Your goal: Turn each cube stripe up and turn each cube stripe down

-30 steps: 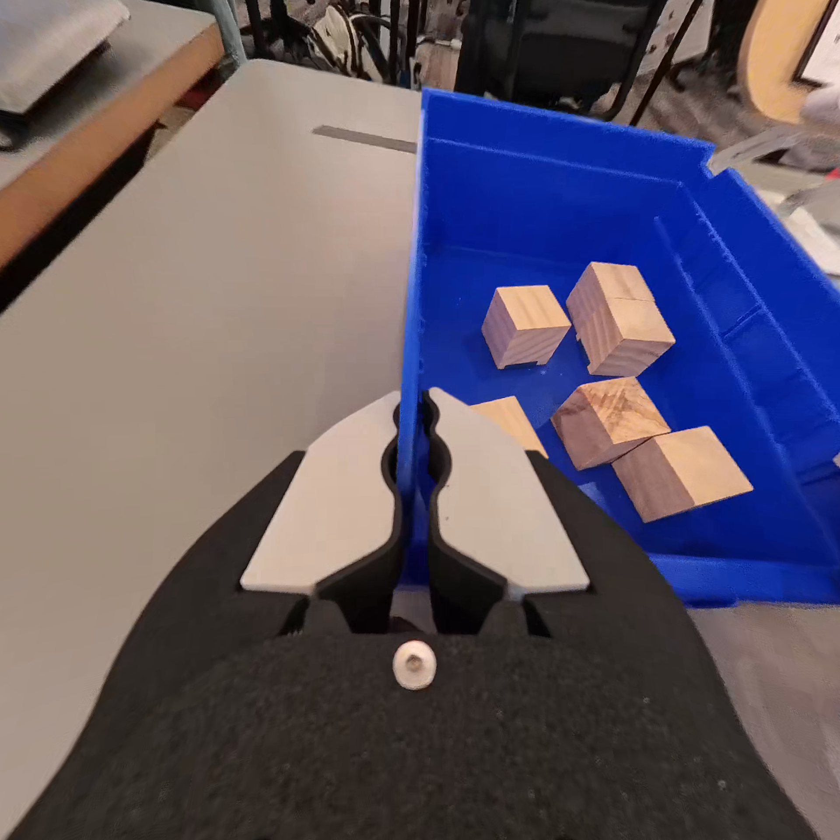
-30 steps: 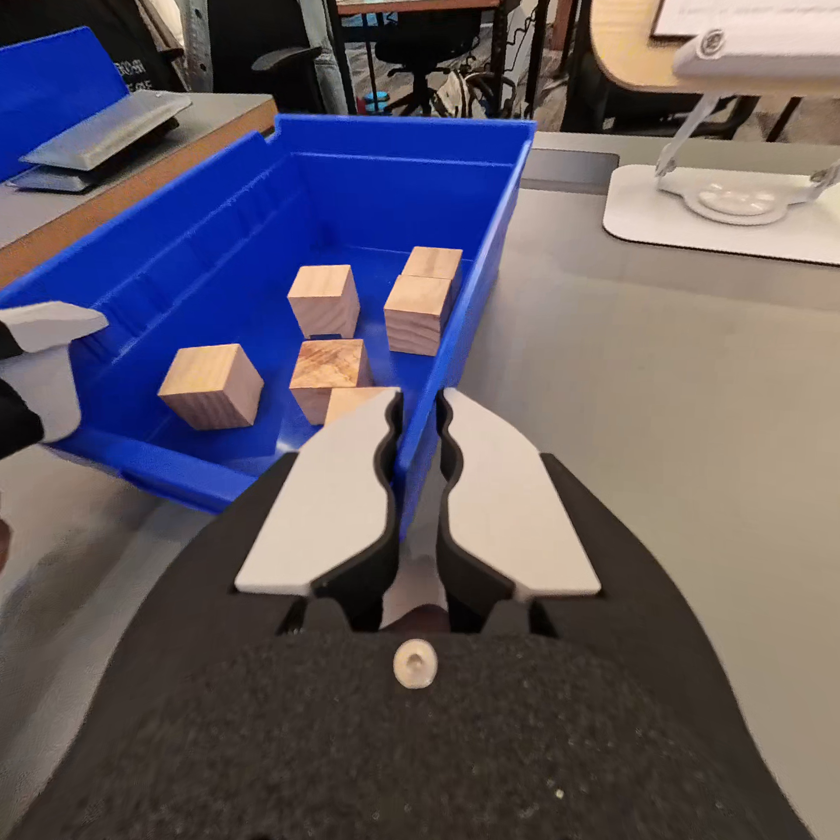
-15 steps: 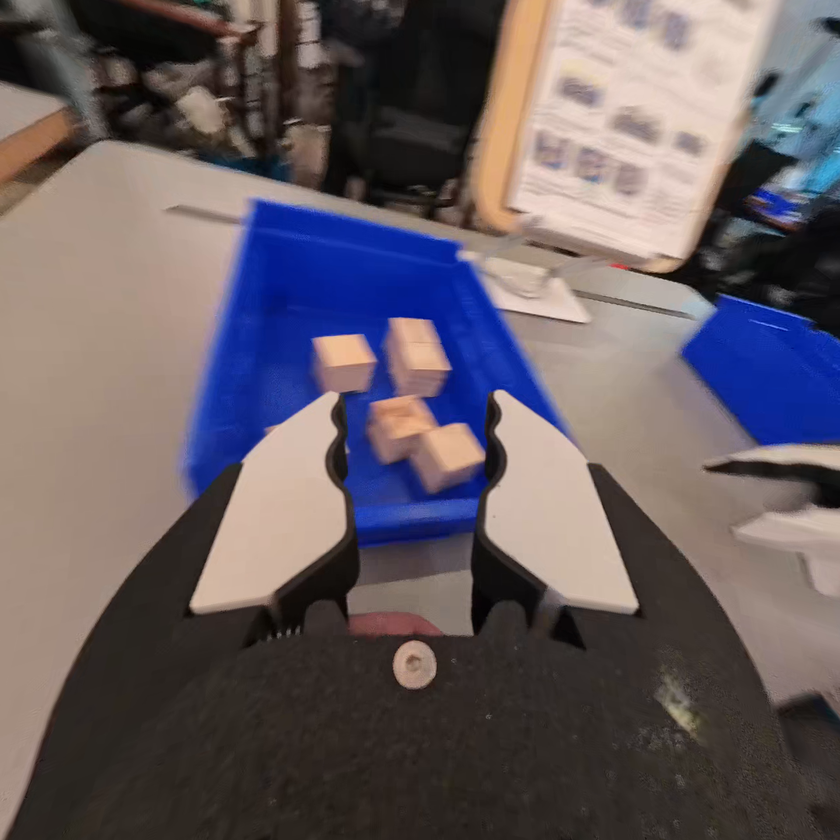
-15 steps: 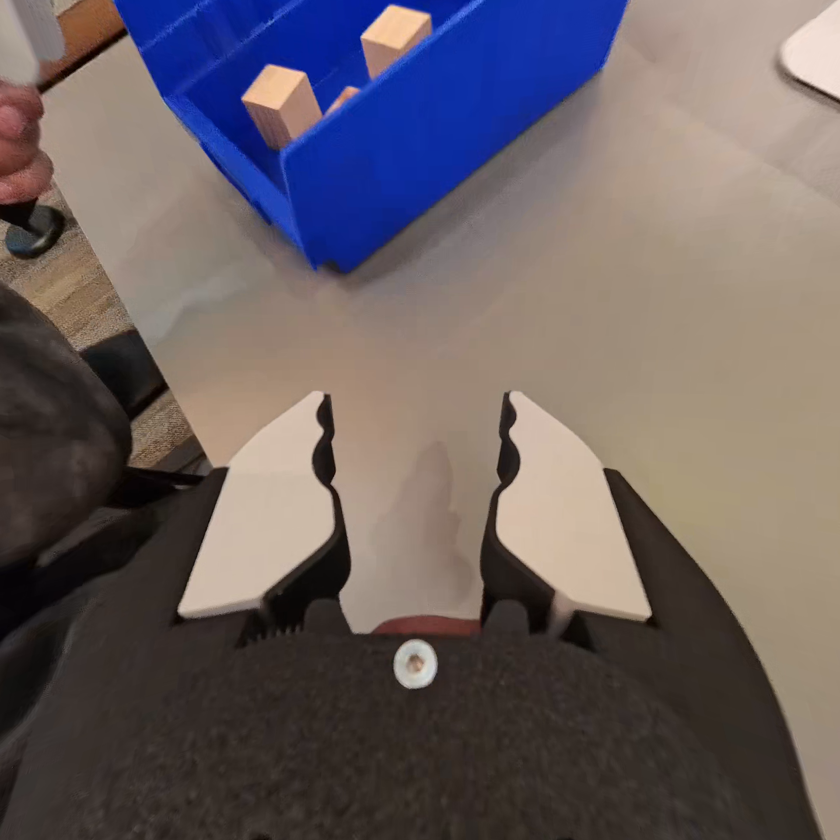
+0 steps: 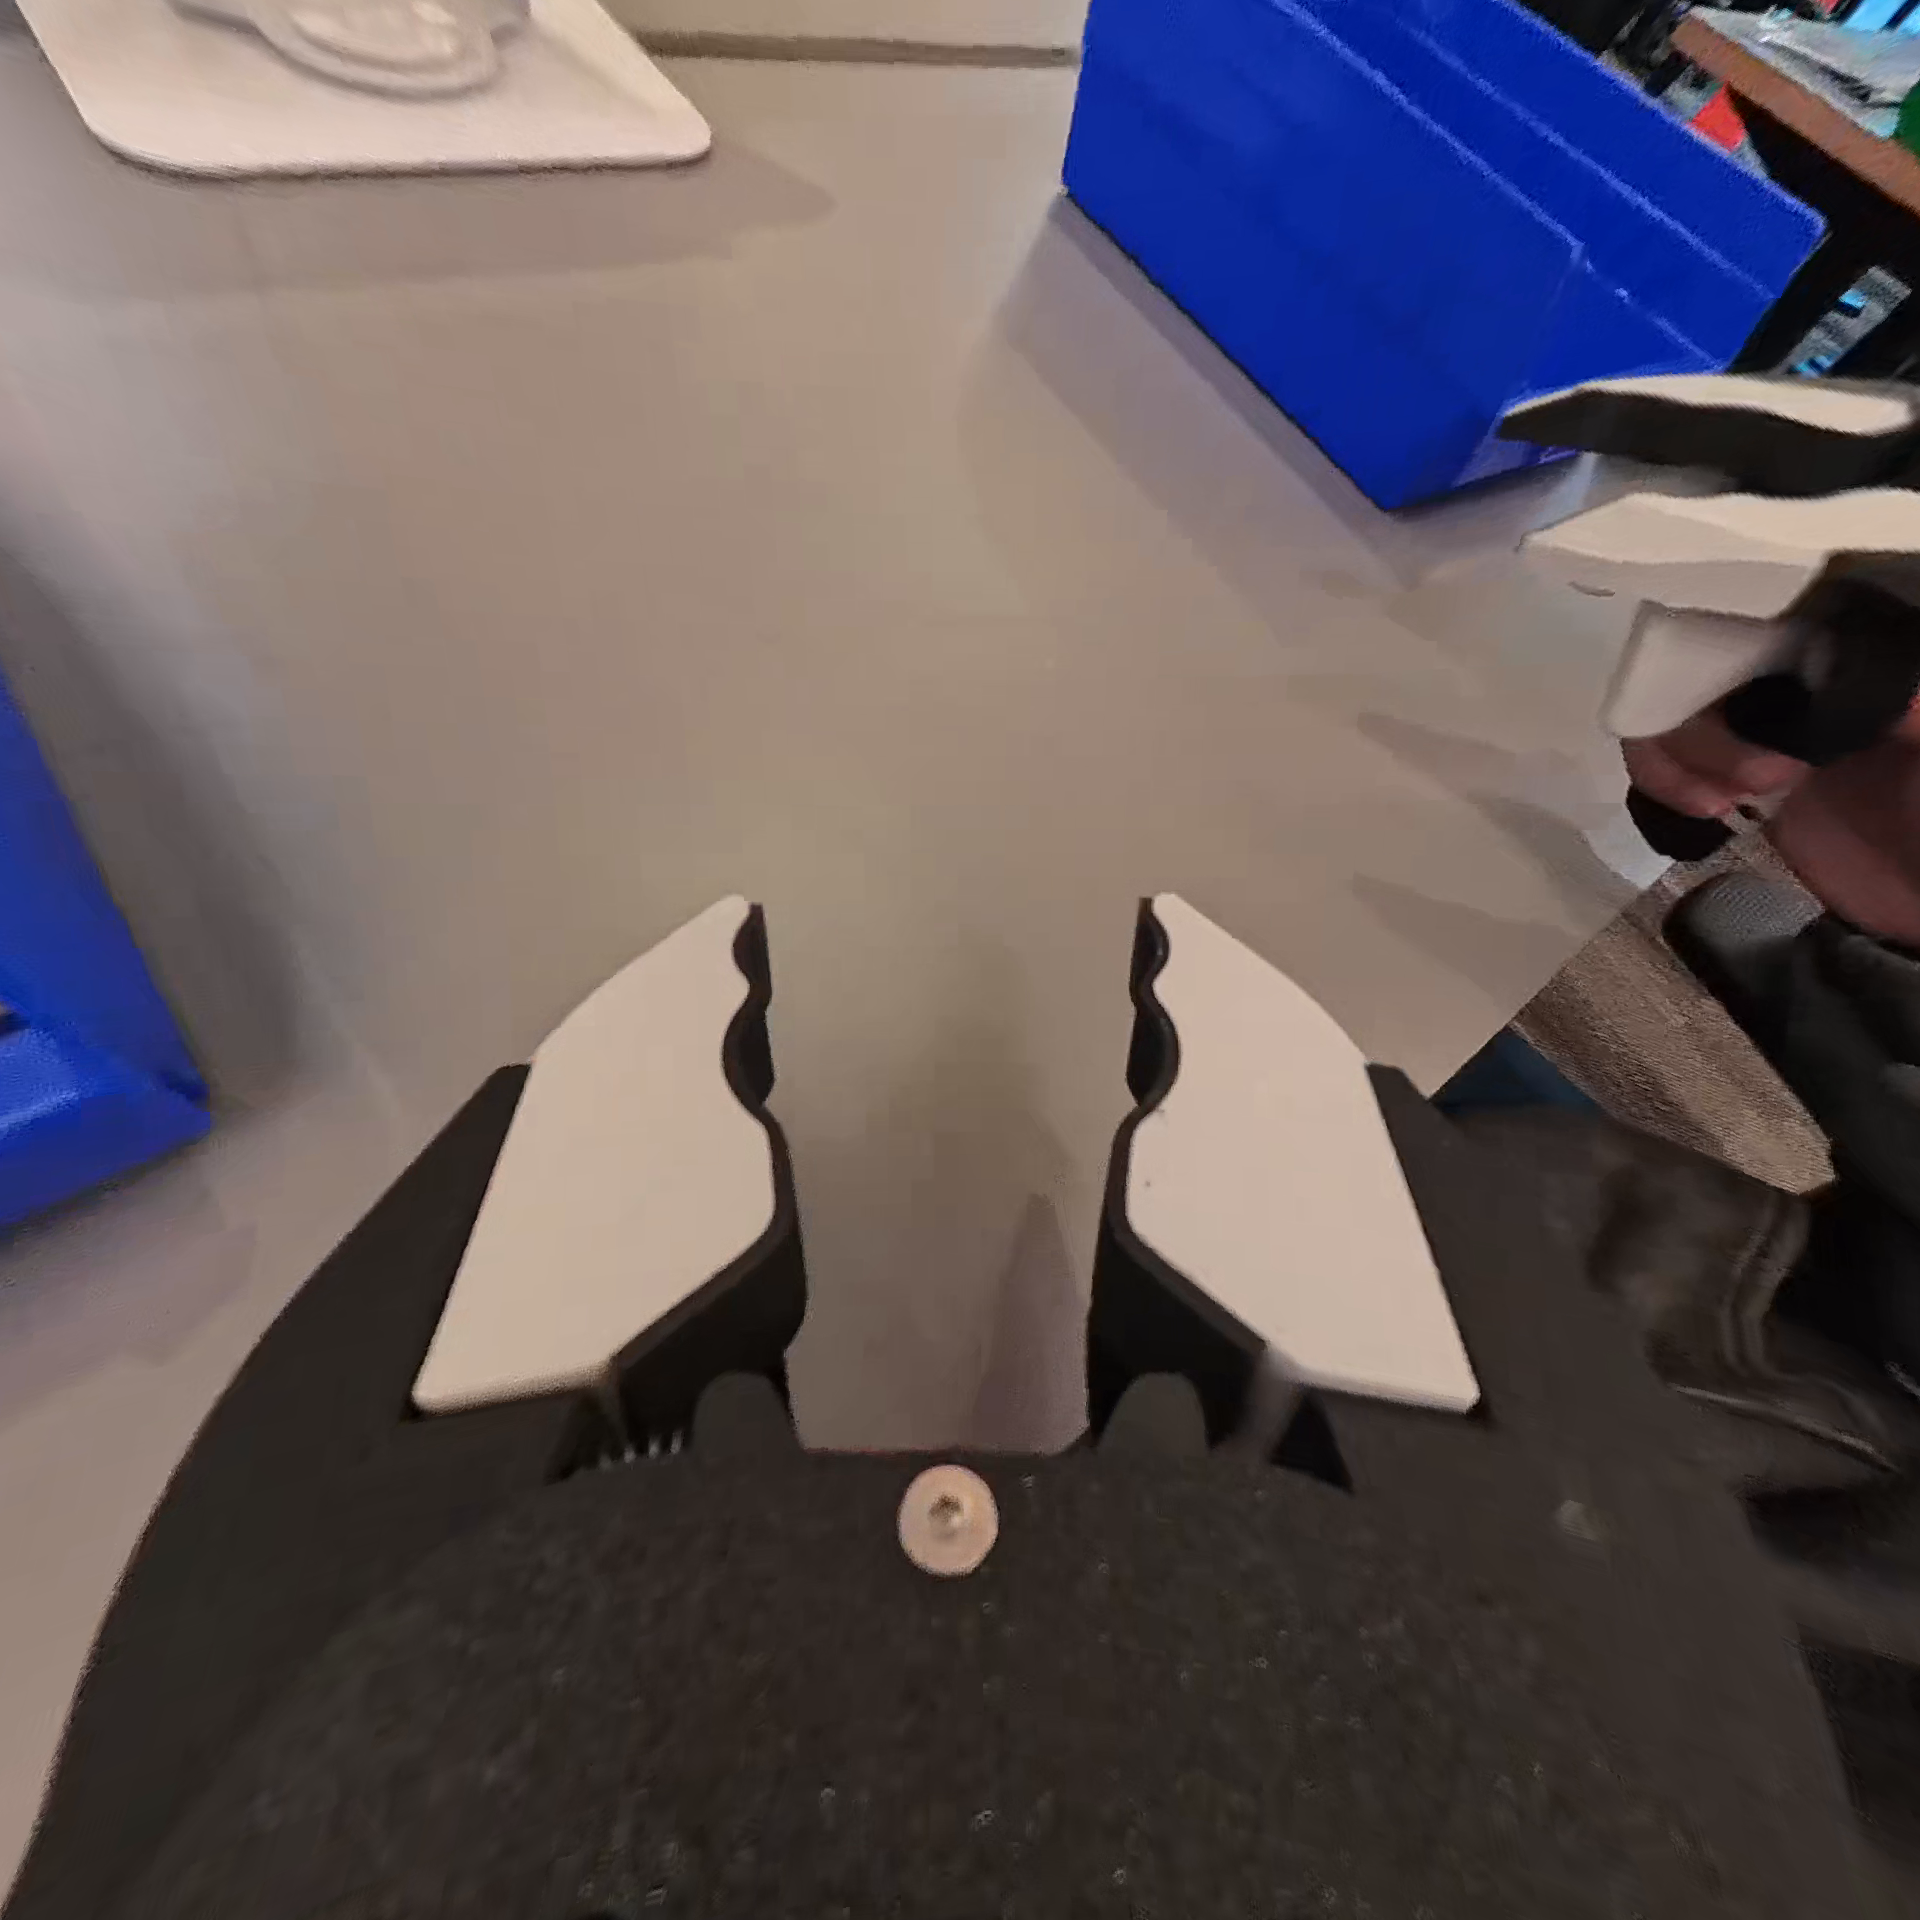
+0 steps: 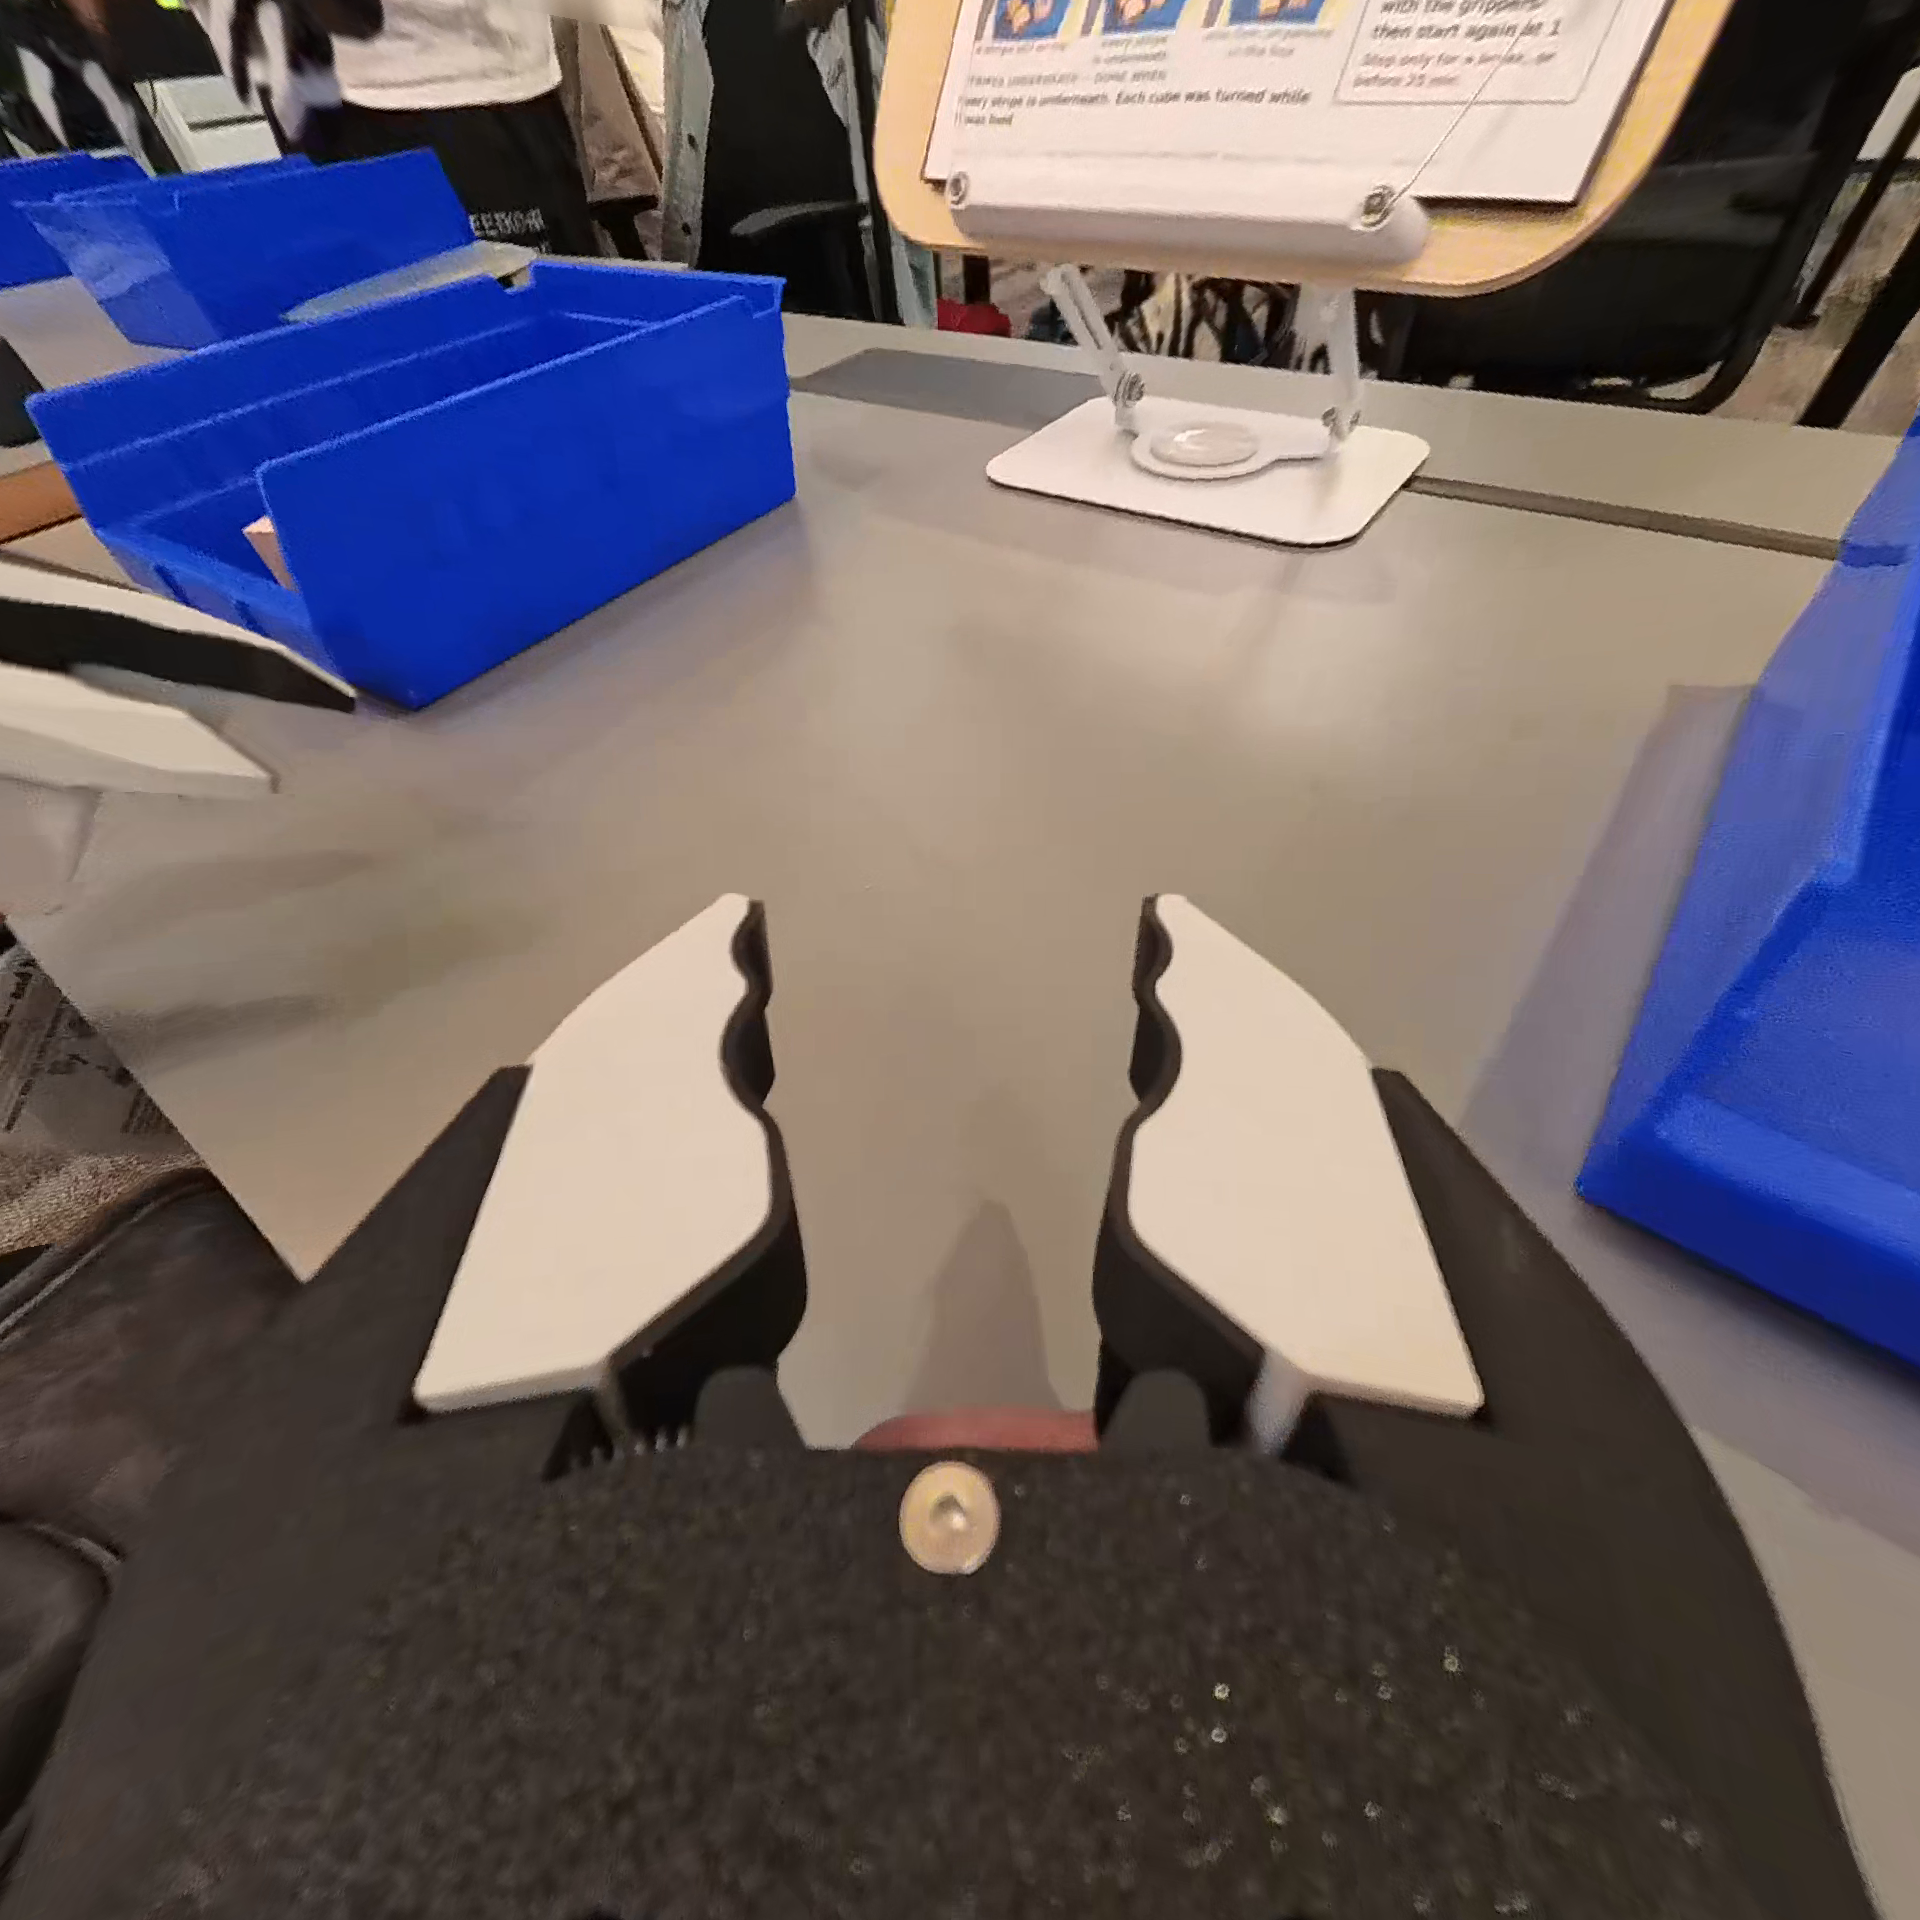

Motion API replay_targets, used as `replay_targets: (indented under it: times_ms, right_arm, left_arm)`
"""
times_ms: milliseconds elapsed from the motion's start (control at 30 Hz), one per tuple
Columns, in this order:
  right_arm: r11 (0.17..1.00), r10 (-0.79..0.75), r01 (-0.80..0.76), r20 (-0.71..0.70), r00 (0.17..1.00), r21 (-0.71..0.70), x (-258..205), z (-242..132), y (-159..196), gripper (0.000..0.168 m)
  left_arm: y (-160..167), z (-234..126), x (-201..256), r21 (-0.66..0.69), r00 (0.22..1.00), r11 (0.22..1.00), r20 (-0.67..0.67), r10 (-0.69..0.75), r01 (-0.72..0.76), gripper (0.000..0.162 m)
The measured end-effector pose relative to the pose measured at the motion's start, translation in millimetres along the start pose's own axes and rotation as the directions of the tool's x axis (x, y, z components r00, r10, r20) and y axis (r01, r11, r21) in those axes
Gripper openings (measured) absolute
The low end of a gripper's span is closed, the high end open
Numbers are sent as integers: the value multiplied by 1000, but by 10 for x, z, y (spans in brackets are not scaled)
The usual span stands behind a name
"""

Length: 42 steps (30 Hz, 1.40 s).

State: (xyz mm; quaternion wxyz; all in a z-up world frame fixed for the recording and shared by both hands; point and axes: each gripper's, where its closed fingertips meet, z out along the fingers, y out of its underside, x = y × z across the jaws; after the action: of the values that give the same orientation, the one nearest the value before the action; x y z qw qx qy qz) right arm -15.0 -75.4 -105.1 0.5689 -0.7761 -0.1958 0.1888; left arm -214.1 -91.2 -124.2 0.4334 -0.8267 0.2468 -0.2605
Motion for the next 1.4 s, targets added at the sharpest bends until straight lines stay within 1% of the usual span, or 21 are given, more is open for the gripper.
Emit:
replay_targets:
  times_ms: [67, 100, 233, 333, 433, 533, 600, 667, 733, 767, 833, 867, 900, 933, 1000, 1100, 1233, 1300, 1333, 1367, 1400]
  right_arm:
    - [1000, -3, 3, -8, 1000, -3, 43, 32, 20, 64]
    - [1000, -3, 3, -18, 1000, -10, 62, 50, 44, 64]
    - [1000, -6, 6, -7, 1000, -17, 7, 88, 78, 62]
    - [999, -26, 25, -15, 1000, -21, -14, 88, 78, 61]
    - [999, -29, 29, -17, 999, -17, -29, 73, 56, 60]
    - [1000, 14, -14, 31, 999, -7, -72, 59, 4, 59]
    - [998, 58, -59, 72, 996, 3, -96, 49, -25, 59]
    - [996, 86, -86, 96, 992, -5, -102, 58, -6, 58]
    - [996, 88, -86, 98, 991, -25, -95, 80, 38, 58]
    - [996, 82, -80, 94, 992, -30, -88, 87, 50, 58]
    - [997, 67, -64, 91, 994, -39, -88, 93, 62, 58]
    - [997, 62, -58, 89, 994, -41, -90, 92, 65, 58]
    - [997, 60, -57, 88, 994, -43, -90, 91, 67, 58]
    - [997, 64, -60, 89, 994, -46, -94, 89, 76, 58]
    - [996, 81, -75, 100, 992, -54, -108, 85, 93, 58]
    - [995, 98, -92, 115, 989, -49, -119, 78, 85, 57]
    - [993, 115, -109, 130, 985, -51, -113, 81, 81, 57]
    - [991, 127, -120, 143, 982, -55, -117, 93, 84, 57]
    - [991, 131, -124, 149, 980, -59, -120, 99, 91, 57]
    - [990, 134, -125, 152, 979, -63, -119, 103, 99, 57]
    - [990, 134, -125, 153, 979, -66, -118, 105, 105, 57]
  left_arm:
    - [-13, -51, -63, 47, 998, 998, 40, 42, -44, 66]
    - [9, -58, -93, 42, 997, 998, 51, 51, -53, 67]
    - [80, -73, -138, 18, 1000, 1000, 23, 20, -21, 68]
    - [97, -76, -152, 11, 999, 1000, 19, 26, -26, 69]
    - [85, -115, -54, -1, 999, 999, -26, 47, -47, 69]
    - [-93, -402, -34, -5, 985, 988, -80, 151, -152, 69]
    - [-291, -674, -301, -36, 965, 965, -42, 259, -260, 67]
    - [-501, -868, -741, -135, 928, 921, 25, 373, -366, 65]
    - [-617, -927, -1188, -302, 881, 840, 6, 474, -450, 63]
    - [-633, -920, -1446, -403, 854, 779, -11, 520, -480, 67]
    - [-644, -866, -2003, -587, 775, 609, -50, 630, -533, 64]
    - [-660, -806, -2235, -636, 737, 533, -85, 671, -558, 63]
    - [-676, -715, -2421, -655, 709, 477, -128, 694, -586, 61]
    - [-683, -601, -2557, -648, 702, 458, -170, 692, -609, 60]
    - [-592, -428, -2782, -666, 728, 430, -256, 636, -609, 57]
    - [-476, -259, -3081, -728, 743, 358, -304, 597, -585, 62]
    - [-447, -46, -3169, -745, 777, 361, -325, 539, -562, 67]
    - [-385, 27, -3187, -761, 786, 340, -340, 517, -553, 72]
    - [-345, 61, -3198, -767, 785, 326, -347, 514, -552, 71]
    - [-291, 82, -3195, -771, 785, 311, -362, 503, -555, 63]
    - [-237, 97, -3183, -771, 783, 300, -381, 491, -562, 49]
